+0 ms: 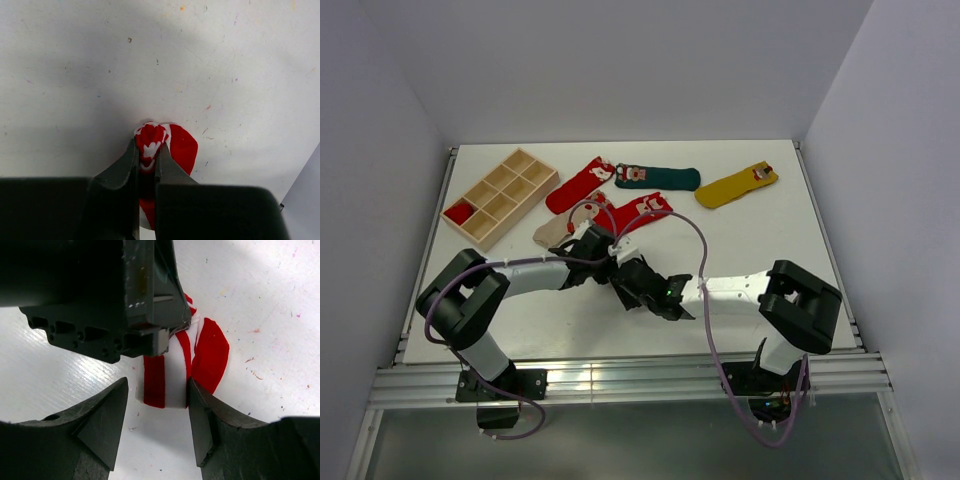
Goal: Roll the socks
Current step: Roll the sock at the center of the board.
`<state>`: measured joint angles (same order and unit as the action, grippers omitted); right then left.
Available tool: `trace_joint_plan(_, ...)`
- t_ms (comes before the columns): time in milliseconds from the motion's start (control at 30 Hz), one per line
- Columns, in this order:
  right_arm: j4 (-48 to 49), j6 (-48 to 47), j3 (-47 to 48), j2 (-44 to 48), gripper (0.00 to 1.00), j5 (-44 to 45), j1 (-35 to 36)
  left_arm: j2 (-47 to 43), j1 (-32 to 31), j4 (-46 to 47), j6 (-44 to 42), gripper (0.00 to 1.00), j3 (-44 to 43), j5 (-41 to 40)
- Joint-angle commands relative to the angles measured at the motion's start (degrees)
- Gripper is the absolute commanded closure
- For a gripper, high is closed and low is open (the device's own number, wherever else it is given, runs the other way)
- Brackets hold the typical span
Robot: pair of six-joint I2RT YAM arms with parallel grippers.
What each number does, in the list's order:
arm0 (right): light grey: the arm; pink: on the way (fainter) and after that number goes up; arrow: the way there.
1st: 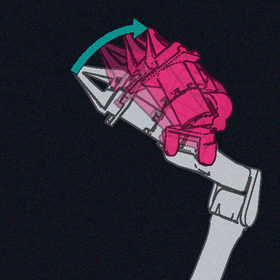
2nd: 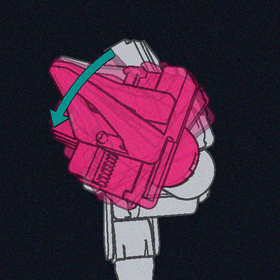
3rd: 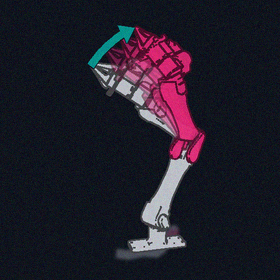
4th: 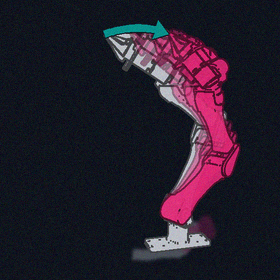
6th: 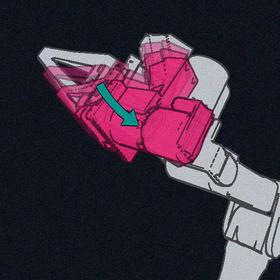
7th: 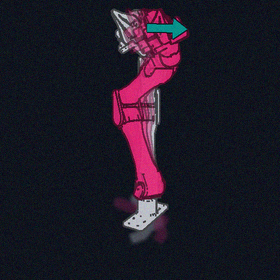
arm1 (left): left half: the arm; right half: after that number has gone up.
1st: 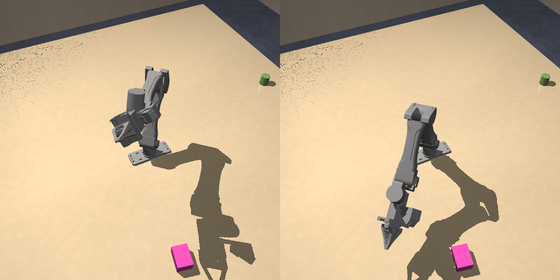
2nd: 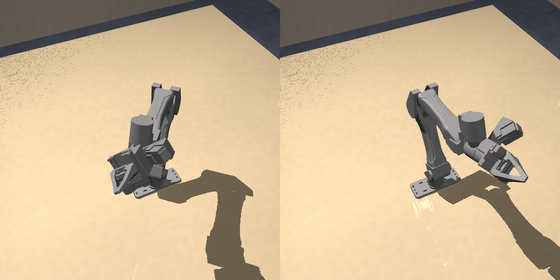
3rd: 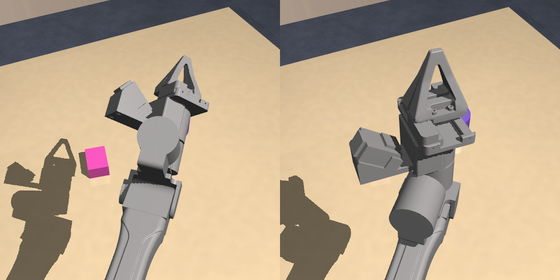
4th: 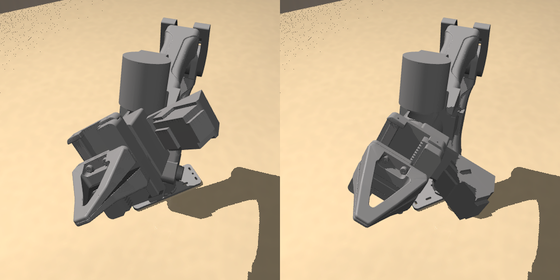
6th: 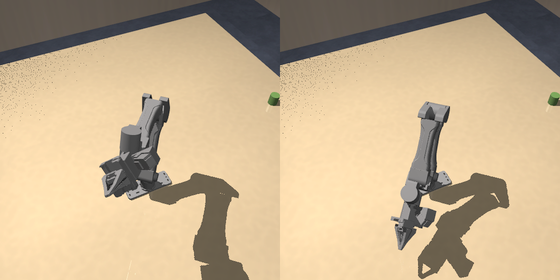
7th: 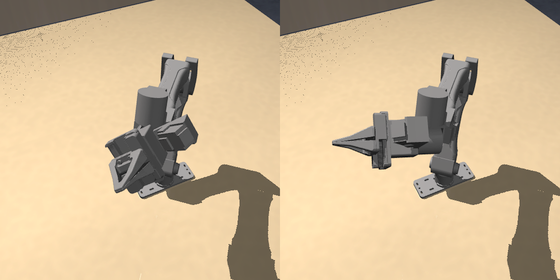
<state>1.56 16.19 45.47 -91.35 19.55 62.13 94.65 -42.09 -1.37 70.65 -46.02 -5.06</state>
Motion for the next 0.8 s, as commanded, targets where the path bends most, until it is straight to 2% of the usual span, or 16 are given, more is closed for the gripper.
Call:
trace_joint_plan(0, 0.45, -3.35, 2.17, -0.67, 0.42, -0.30, 2.99, 0.89, -0.45, -4.87, -1.04, 1.00, -1.09, -3.03)
trace_joint_plan(133, 1.78, -3.18, 1.29, -0.93, 0.42, 0.05, 4.32, 1.41, -0.54, -5.40, -0.60, 1.00, -1.26, -2.59)
trace_joint_plan(433, 0.20, -3.88, 5.24, -7.08, 0.43, 7.16, 7.04, 0.62, -0.54, -7.42, 1.59, 1.00, -1.88, -2.85)
trace_joint_plan(533, -0.68, -3.09, 5.94, -8.67, 0.52, 9.54, 7.83, -0.08, -0.45, -7.16, 2.29, 1.00, -1.09, -3.20)
trace_joint_plan(633, -0.51, -2.30, 4.89, -8.41, 0.72, 9.89, 7.66, -0.52, -0.10, -5.93, 2.91, 1.00, -0.04, -2.59)
trace_joint_plan(667, -0.51, -2.12, 4.71, -8.14, 0.82, 9.37, 7.40, -0.69, 0.25, -5.41, 3.17, 0.99, 0.92, -2.24)
trace_joint_plan(733, -0.16, -1.42, 3.75, -7.70, 0.91, 6.92, 6.87, -1.75, 0.60, -3.30, 3.61, 0.97, 2.07, -1.97)
trace_joint_plan(767, 0.19, -1.16, 3.22, -7.44, 0.98, 5.77, 5.91, -2.10, 0.86, -2.34, 3.88, 0.93, 2.68, -1.88)
